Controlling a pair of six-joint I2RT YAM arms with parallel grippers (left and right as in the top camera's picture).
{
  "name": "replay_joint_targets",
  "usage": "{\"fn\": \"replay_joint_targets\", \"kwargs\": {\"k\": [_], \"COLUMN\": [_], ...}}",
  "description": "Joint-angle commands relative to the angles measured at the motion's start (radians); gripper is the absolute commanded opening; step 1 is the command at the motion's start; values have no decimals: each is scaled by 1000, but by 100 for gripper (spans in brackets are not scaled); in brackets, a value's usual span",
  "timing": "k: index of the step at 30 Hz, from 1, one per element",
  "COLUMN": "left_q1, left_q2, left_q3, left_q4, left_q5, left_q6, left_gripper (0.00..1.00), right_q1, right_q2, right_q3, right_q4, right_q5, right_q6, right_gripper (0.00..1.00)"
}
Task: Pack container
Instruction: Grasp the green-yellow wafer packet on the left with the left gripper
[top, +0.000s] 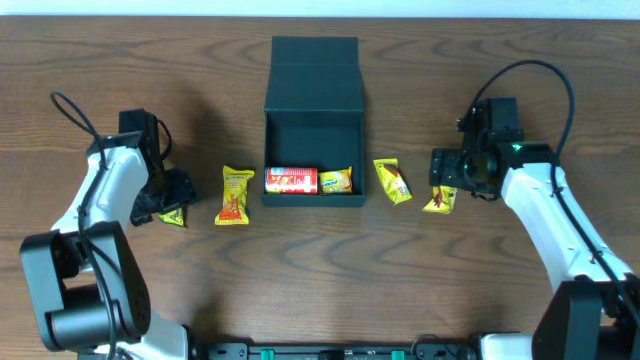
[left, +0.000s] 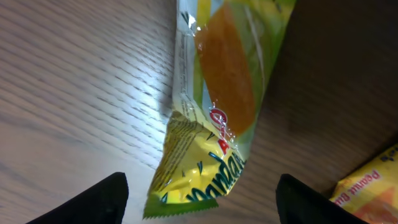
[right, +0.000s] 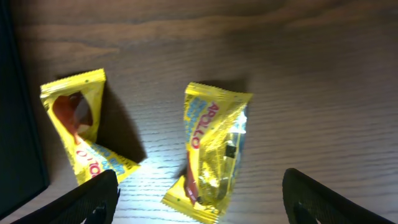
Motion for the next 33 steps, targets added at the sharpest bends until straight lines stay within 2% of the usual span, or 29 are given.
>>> {"fn": "replay_joint_targets", "kwargs": {"k": [1,5,6,9,14,19,21,27,33], "left_q1": [3,3,3,3,3,3,3,3,3], "left_q2": [19,39,49,84,104,104,104,104,103], "left_q3": [2,2,2,2,2,2,3,38,185], "left_q4": [-3,9,14,14,14,14,15,0,-82], "left_q5": [-28,-48,-48,-45,-38,-43,-46,-50,-82], "left_q6": [3,4,4,4,4,4,4,4,8], "left_gripper": [74,69,64,57,52,29,24,18,16], "right_q1": [-10,-10,-10,-10,-10,-10,-10,-8,8], "right_q2": [3,3,3,3,3,3,3,3,3], "right_q3": [2,2,2,2,2,2,2,2,2], "right_q4": [2,2,2,2,0,0,0,0,-24], "right_q5": [-5,-5,-5,-5,-5,-5,-5,-27,-57], "right_q6": [1,1,1,1,1,1,1,0,-11], "right_gripper": [84,84,84,84,84,83,83,81,80]}}
